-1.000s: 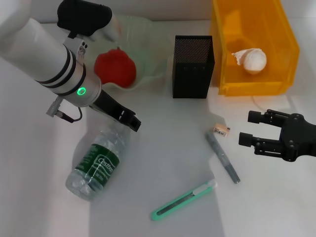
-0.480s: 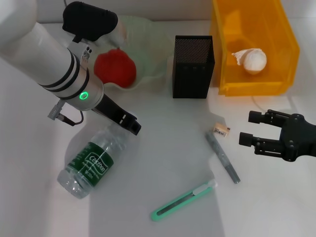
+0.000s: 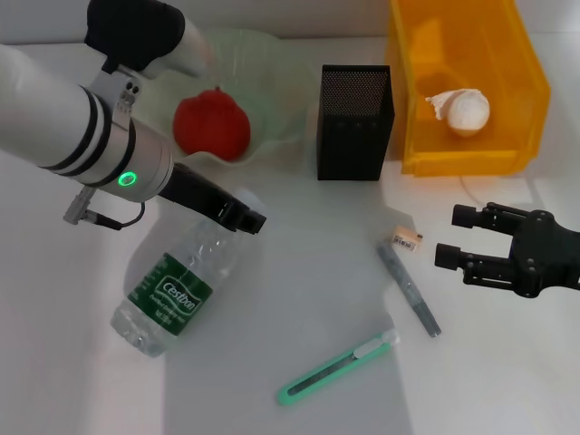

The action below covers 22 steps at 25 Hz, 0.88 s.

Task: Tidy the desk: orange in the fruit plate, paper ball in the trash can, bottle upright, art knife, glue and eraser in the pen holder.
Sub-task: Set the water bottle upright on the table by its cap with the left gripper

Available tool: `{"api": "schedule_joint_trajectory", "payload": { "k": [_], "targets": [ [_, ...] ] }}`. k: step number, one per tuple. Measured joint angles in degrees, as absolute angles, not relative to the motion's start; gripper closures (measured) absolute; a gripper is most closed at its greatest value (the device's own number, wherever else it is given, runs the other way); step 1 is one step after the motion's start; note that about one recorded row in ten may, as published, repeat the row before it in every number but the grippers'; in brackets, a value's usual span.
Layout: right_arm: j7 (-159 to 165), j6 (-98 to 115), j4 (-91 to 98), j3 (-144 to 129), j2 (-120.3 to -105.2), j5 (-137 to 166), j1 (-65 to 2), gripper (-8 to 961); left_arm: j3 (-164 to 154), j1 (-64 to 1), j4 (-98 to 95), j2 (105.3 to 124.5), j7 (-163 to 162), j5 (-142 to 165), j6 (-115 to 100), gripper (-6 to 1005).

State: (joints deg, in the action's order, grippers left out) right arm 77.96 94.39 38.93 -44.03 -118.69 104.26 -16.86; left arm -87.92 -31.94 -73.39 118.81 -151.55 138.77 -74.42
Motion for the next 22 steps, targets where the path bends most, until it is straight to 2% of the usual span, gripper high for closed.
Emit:
{"api": "schedule_joint_trajectory", "payload": {
  "k": [2, 7, 22],
  "targets": [
    [78.0, 94.4, 38.9, -43.8, -118.79, 104.2, -16.9, 164, -87.1, -27.8, -77.5, 118.72, -145.9, 134.3, -74.5, 553],
    [78.1, 94.4, 38.4, -43.2, -118.93, 104.2, -17.4, 164, -82.8, -22.2, -79.5, 118.64, -135.8, 124.3, -74.4, 553],
    [78.4, 95.4, 34.7, -37.4, -118.95, 104.1, -18.8, 164, -75.2, -16.1, -75.7, 118.65, -115.5, 104.6, -74.0, 554]
  ]
}}
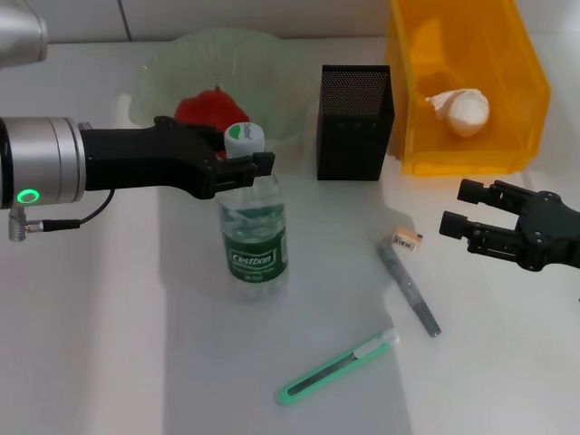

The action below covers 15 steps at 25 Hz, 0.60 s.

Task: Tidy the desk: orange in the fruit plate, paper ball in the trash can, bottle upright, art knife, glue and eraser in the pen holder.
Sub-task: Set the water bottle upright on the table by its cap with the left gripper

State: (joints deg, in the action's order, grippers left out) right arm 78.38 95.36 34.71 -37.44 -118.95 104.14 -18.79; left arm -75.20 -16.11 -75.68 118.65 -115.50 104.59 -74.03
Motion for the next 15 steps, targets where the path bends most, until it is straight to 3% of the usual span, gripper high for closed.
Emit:
{"api": "schedule_joint_trajectory", "payload": {
  "k": [8, 15],
  "targets": [
    [78.2, 95.3, 33.3, -36.3, -118.98, 104.1, -18.9, 164, -73.5, -15.1, -70.2, 118.62, -105.3, 95.6, -74.3, 553],
    [78.1, 95.3, 32.1, -35.8, -119.10, 103.6, -19.0, 164, -72.0, -15.0, -48.6, 118.56, -76.7, 74.3, -75.5, 553]
  ]
}}
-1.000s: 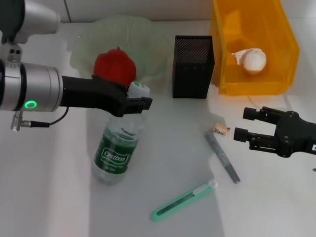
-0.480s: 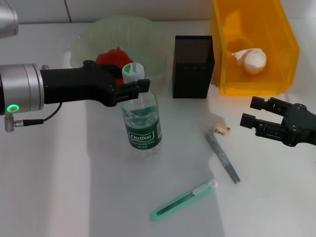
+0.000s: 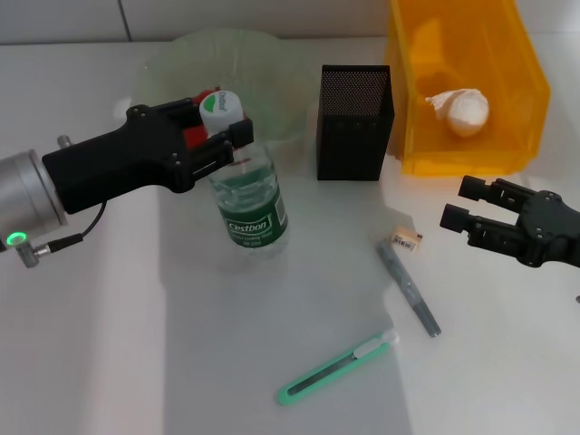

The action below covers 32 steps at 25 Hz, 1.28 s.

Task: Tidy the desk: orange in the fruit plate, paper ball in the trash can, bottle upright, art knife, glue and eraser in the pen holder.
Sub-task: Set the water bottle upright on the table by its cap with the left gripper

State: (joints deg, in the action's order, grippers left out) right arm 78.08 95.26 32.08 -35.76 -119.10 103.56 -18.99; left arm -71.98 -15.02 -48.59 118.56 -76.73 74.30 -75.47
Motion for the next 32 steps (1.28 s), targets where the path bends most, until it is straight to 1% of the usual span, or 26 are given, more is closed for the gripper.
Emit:
{"api": "schedule_joint_trajectory", "payload": {
  "k": [10, 16, 20, 32],
  "targets": [
    [77.3, 94.8, 29.8, -35.8, -119.09, 102.7, -19.9, 164, -71.4, -15.3, -31.2, 118.57, -49.4, 58.7, -84.2, 555],
    [76.5, 94.7, 28.3, -35.8, -119.09, 102.6, -21.0, 164, -68.9, -16.5, -26.1, 118.76, -44.4, 57.0, -85.0, 556],
    [74.9, 94.6, 26.3, -35.8, -119.09, 102.6, -21.8, 164, -67.7, -18.8, -17.9, 118.99, -37.4, 52.0, -86.3, 557],
    [74.0, 93.7, 25.1, -35.8, -119.25, 102.4, -22.7, 164, -67.3, -20.8, -11.7, 119.18, -31.7, 49.1, -85.7, 557]
  ]
}}
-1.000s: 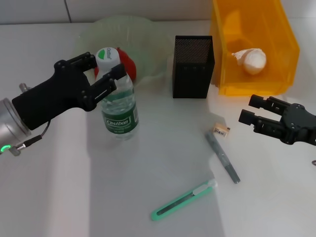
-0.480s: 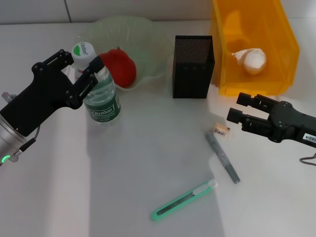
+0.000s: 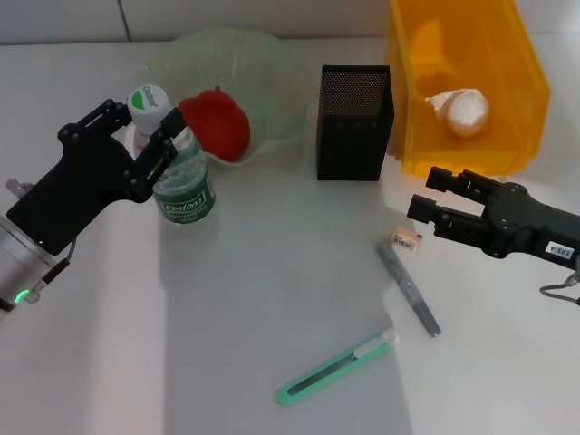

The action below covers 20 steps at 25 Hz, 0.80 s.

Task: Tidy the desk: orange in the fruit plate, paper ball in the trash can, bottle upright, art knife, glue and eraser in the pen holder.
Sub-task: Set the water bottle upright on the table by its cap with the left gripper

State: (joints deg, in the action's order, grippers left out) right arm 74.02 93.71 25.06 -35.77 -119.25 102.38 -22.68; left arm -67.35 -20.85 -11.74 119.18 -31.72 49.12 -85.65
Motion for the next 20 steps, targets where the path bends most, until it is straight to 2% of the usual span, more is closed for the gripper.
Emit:
{"api": "schedule_joint_trajectory", "payload": {
  "k": [20],
  "targets": [
    [72.8, 93.1, 23.7, -35.8, -119.27, 101.8, -23.1, 169, -67.0, -21.3, -9.7, 119.18, -28.6, 48.1, -85.2, 556]
  ]
}}
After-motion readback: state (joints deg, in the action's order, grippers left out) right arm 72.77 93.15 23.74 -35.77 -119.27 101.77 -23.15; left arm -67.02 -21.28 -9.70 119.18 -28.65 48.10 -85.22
